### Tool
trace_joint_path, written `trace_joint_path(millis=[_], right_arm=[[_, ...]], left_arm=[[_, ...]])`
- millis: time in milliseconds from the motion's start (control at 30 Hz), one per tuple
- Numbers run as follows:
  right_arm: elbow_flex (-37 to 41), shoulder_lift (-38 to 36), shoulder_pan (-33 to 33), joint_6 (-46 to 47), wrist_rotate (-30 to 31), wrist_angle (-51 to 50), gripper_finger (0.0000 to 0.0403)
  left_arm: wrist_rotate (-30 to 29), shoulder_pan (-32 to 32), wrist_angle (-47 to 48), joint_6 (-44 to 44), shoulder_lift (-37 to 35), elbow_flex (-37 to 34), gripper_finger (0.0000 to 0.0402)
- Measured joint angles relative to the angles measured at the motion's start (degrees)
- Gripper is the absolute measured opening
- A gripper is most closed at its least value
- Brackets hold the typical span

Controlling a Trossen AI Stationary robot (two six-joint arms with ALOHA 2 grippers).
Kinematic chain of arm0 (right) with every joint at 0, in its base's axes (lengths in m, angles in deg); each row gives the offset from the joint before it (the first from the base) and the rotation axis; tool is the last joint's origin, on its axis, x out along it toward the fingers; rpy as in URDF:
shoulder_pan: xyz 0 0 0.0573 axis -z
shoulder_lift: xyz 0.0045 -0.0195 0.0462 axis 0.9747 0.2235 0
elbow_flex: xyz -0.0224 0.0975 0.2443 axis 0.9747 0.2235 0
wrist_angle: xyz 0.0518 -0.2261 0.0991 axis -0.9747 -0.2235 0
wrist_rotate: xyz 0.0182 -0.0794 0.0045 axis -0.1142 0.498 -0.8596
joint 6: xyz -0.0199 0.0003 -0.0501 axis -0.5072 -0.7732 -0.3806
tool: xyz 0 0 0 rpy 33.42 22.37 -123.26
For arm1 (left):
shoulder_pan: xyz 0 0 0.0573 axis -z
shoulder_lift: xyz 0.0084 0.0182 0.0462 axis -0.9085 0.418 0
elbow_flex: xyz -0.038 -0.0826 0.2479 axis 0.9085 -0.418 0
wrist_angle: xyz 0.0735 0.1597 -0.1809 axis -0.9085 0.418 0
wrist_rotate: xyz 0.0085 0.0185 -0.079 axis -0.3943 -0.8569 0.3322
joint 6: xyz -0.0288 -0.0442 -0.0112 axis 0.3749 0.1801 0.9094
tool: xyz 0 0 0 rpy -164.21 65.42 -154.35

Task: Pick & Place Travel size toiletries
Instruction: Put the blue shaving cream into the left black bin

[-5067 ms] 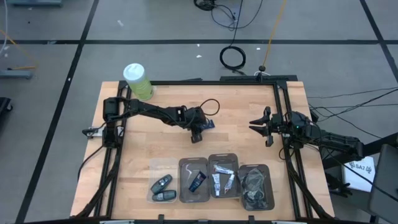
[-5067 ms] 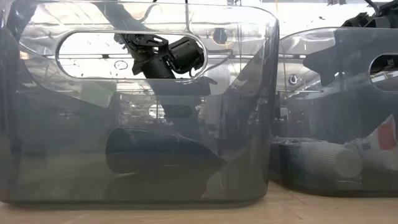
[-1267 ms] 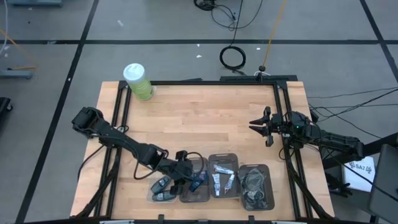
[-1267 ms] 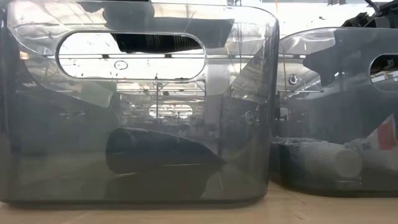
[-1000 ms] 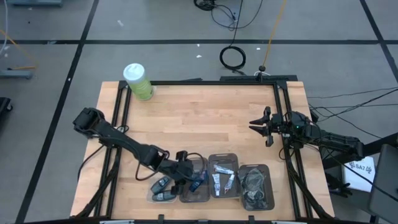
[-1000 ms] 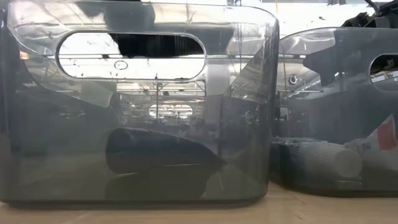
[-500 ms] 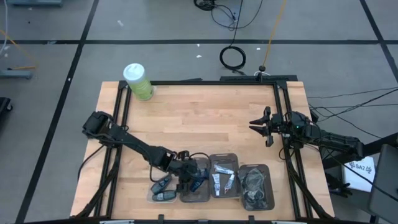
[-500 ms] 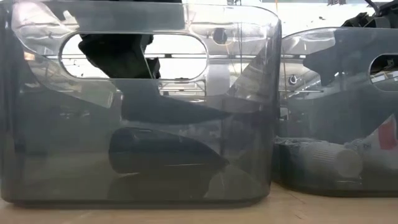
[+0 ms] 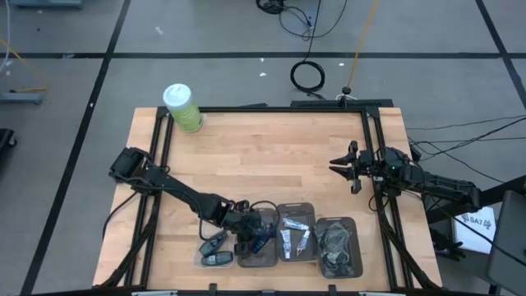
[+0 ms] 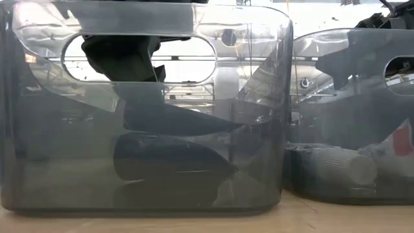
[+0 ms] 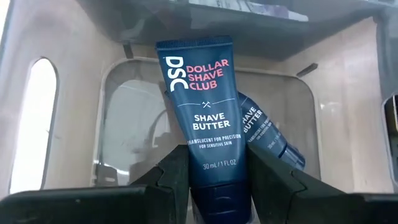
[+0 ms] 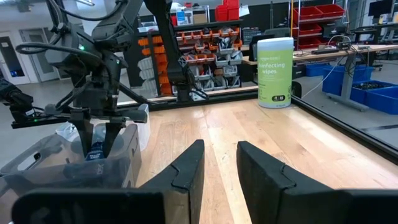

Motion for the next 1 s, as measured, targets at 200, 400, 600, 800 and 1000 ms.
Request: trace_joint_path(millis=[200,400,600,800,1000], right_arm=[[0.0,0.0,0.0,0.0,0.0,0.0,0.0084],[0.0,0.0,0.0,0.0,0.0,0.0,0.0084],[0.0,0.0,0.0,0.0,0.0,0.0,0.0084],[0.0,0.0,0.0,0.0,0.0,0.0,0.0084],[0.0,0.0,0.0,0.0,0.0,0.0,0.0085]], left_arm=[[-0.6,0.0,0.0,1.8,0.0,0.0,0.0129],[-1.3,0.0,0.0,3.9,0.0,0.0,0.0129],[-2.5,-0.5,0.0,6.8,0.0,0.0,0.0129],[-4.0,-0.7,0.0,9.4,0.0,0.0,0.0136],[-4.9,-0.7,-0.2,12.6,-0.1,0.0,0.0210]])
